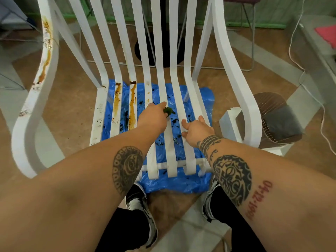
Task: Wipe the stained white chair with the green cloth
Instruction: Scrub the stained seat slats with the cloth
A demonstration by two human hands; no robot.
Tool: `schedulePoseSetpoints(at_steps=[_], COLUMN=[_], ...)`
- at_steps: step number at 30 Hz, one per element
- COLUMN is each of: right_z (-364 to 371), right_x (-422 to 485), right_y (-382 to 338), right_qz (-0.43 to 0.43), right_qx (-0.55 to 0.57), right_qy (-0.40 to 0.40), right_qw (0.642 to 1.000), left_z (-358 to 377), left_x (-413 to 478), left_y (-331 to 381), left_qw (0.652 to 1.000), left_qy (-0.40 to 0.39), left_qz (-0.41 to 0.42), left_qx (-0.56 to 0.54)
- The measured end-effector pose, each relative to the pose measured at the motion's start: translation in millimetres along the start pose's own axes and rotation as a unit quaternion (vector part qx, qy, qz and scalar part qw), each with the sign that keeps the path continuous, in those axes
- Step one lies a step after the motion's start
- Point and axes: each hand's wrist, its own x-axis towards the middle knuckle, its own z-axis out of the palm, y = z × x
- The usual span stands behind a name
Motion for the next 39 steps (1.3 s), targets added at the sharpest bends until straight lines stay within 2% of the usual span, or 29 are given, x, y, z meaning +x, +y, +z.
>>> schedulePoseSetpoints(at_steps=[5, 10, 16, 20, 23, 26, 28, 39], right_z=[1.3, 0.8, -2.8, -6.6, -10.3, -1.4, 6.8, 14.3], right_x=[5.6, 6.5, 3.4, -10.5, -29.4, -36.3, -37.3, -45.4], right_y=[1.3, 1.6, 2.8, 9.2, 10.8, 12.1, 12.8, 10.8], right_qz=[0.000, -0.007, -0.021, -0.053, -0.066, -0.060, -0.064, -0.044], right_qx=[-0.010, -0.025, -0.056, -0.017, -0.021, -0.028, -0.035, -0.048], right_qy=[-0.005, -0.011, -0.030, -0.053, -0.038, -0.016, -0.013, -0.040], right_qw=[1.000, 1.000, 0.998, 0.997, 0.997, 0.998, 0.997, 0.997], left_z=[7.8, -0.2, 6.7, 19.0, 19.2, 19.9, 27.4, 60.2], left_x=[10.6, 1.8, -44.1, -76.0, -93.1, -103.1, -111.2, -164.0], left_y=[13.2, 19.9, 20.6, 14.0, 8.0, -3.1, -8.3, -12.8], left_qw=[0.991, 0.975, 0.969, 0.970, 0.979, 0.994, 0.997, 0.997], left_qy=[-0.054, -0.143, -0.183, -0.197, -0.183, -0.074, -0.024, -0.063], left_qz=[0.020, 0.054, 0.095, 0.097, 0.082, 0.037, 0.034, 0.040], left_qx=[0.124, 0.162, 0.135, 0.102, 0.032, -0.075, -0.070, -0.009])
